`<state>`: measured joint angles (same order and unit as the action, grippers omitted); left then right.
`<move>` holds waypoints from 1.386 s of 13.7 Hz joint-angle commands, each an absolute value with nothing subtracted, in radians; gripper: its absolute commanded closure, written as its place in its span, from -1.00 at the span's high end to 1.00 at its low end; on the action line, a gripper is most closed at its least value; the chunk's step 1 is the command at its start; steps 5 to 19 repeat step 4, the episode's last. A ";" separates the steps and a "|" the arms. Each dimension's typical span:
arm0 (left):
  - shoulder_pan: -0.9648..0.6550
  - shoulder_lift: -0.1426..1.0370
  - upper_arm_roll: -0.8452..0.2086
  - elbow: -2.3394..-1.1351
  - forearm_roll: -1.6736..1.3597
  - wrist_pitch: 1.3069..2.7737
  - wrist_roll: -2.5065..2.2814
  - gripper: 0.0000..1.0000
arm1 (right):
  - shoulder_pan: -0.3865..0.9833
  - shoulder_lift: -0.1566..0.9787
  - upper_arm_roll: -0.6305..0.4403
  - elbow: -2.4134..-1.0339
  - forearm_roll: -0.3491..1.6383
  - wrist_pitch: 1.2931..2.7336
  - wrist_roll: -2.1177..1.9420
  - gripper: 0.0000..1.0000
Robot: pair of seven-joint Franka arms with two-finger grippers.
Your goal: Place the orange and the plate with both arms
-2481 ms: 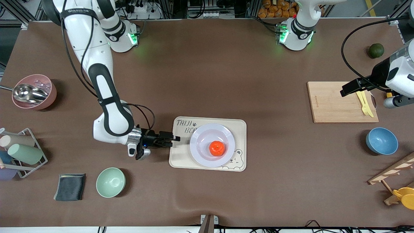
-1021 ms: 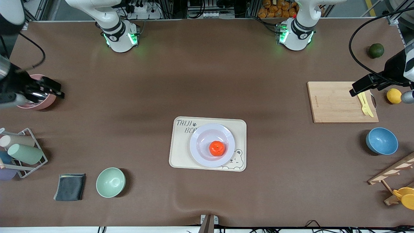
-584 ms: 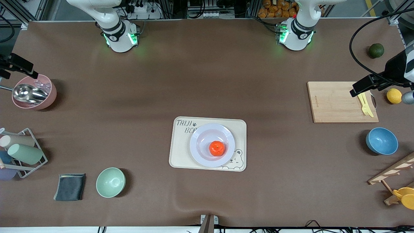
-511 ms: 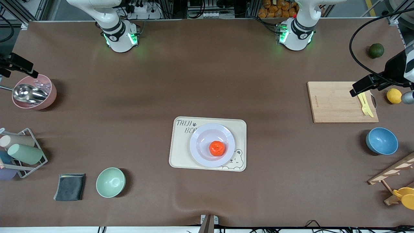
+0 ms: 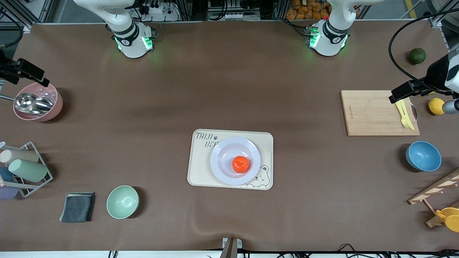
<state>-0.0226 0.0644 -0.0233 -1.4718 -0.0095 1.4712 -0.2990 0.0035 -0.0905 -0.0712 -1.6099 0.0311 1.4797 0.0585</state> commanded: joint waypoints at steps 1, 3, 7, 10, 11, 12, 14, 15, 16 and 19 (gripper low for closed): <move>-0.021 0.060 -0.025 -1.456 0.031 1.421 -0.291 1.00 | 0.018 -0.083 -0.057 -1.586 0.005 1.457 0.087 1.00; -0.023 0.057 -0.029 -1.456 0.040 1.417 -0.290 1.00 | 0.020 -0.083 -0.054 -1.586 0.002 1.459 0.095 1.00; -0.023 0.055 -0.029 -1.456 0.040 1.417 -0.290 1.00 | 0.020 -0.081 -0.052 -1.586 0.003 1.462 0.095 1.00; -0.023 0.055 -0.029 -1.456 0.040 1.417 -0.290 1.00 | 0.020 -0.081 -0.052 -1.586 0.003 1.462 0.095 1.00; -0.023 0.055 -0.029 -1.456 0.040 1.417 -0.290 1.00 | 0.020 -0.081 -0.052 -1.586 0.003 1.462 0.095 1.00; -0.023 0.055 -0.029 -1.456 0.040 1.417 -0.290 1.00 | 0.020 -0.081 -0.052 -1.586 0.003 1.462 0.095 1.00; -0.023 0.055 -0.029 -1.456 0.040 1.417 -0.290 1.00 | 0.020 -0.081 -0.052 -1.586 0.003 1.462 0.095 1.00; -0.023 0.055 -0.029 -1.456 0.040 1.417 -0.290 1.00 | 0.020 -0.081 -0.052 -1.586 0.003 1.462 0.095 1.00; -0.023 0.055 -0.029 -1.456 0.040 1.417 -0.290 1.00 | 0.020 -0.081 -0.052 -1.586 0.003 1.462 0.095 1.00; -0.023 0.055 -0.029 -1.456 0.040 1.417 -0.290 1.00 | 0.020 -0.081 -0.052 -1.586 0.003 1.462 0.095 1.00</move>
